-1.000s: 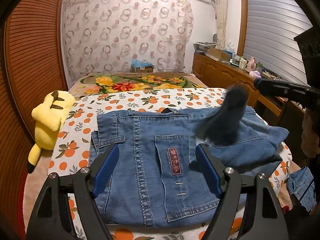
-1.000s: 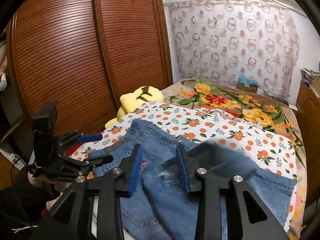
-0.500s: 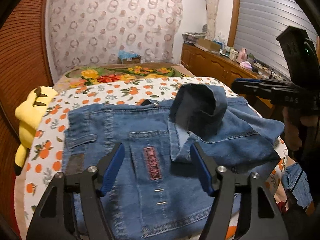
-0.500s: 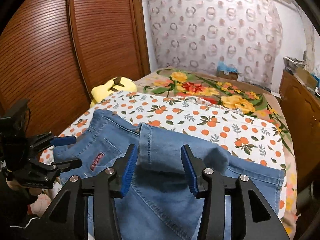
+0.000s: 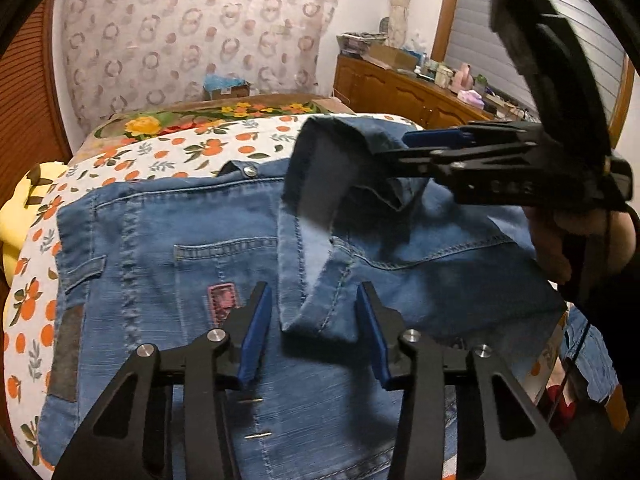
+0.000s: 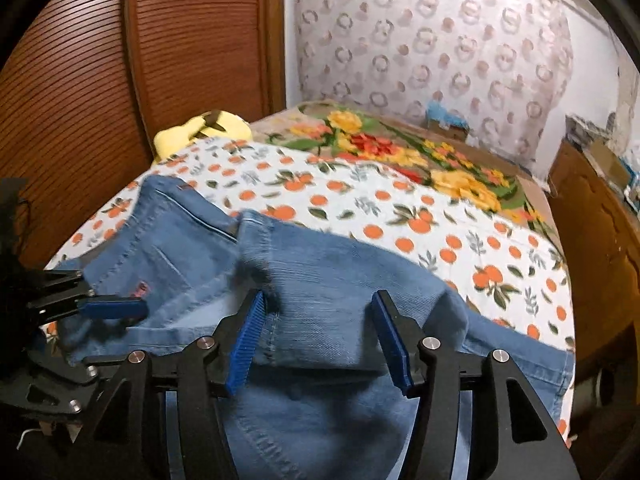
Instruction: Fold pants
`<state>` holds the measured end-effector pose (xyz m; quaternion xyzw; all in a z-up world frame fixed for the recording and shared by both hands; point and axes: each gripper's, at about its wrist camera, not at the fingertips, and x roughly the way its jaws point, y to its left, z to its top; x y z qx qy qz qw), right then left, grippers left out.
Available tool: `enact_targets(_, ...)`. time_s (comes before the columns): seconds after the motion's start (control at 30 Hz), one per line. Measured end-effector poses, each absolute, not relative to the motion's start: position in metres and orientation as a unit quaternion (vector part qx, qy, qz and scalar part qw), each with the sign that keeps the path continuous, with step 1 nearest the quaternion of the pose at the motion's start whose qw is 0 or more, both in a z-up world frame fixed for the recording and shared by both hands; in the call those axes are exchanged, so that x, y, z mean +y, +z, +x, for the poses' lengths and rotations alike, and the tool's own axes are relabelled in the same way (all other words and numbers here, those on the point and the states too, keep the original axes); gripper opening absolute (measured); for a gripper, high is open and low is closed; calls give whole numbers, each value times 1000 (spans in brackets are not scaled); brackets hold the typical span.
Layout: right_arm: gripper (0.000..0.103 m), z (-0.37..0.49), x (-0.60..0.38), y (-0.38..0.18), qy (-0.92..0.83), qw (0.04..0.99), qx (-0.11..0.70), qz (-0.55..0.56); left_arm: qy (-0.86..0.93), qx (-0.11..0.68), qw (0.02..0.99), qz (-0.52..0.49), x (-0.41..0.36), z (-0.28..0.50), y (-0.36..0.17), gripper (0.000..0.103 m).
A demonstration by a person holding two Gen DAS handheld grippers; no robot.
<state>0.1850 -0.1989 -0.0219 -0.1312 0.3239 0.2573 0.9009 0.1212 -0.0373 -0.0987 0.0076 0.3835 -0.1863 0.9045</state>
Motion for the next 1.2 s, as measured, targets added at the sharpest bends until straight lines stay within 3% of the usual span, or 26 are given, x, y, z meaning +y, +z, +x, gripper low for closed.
enact_targets(0.03,29,188,-200,-23,259,900,326,-126,-189,386,903,7,-39,122,-100,42)
enact_targets(0.13,7,193,-205,-25,261,899,333,-117,-191,392,900,7,-41,122,-104,39)
enact_targets(0.23,5,191,-207,-22,269,900,327,-108,-202,400,894,-9,-39,122,-106,34)
enact_targets(0.3,5,190,-210,-19,272,902,321,-96,-205,398,894,-15,-39,119,-105,21)
enact_targets(0.43,5,185,-215,-6,282,908,300,-77,-211,378,901,-2,-44,104,-94,12)
enact_targets(0.77,5,168,-191,38,323,909,251,-86,-213,305,927,-44,6,47,-29,10)
enact_targets(1.2,5,186,-116,34,380,885,243,-114,-115,288,949,-53,87,16,-27,10)
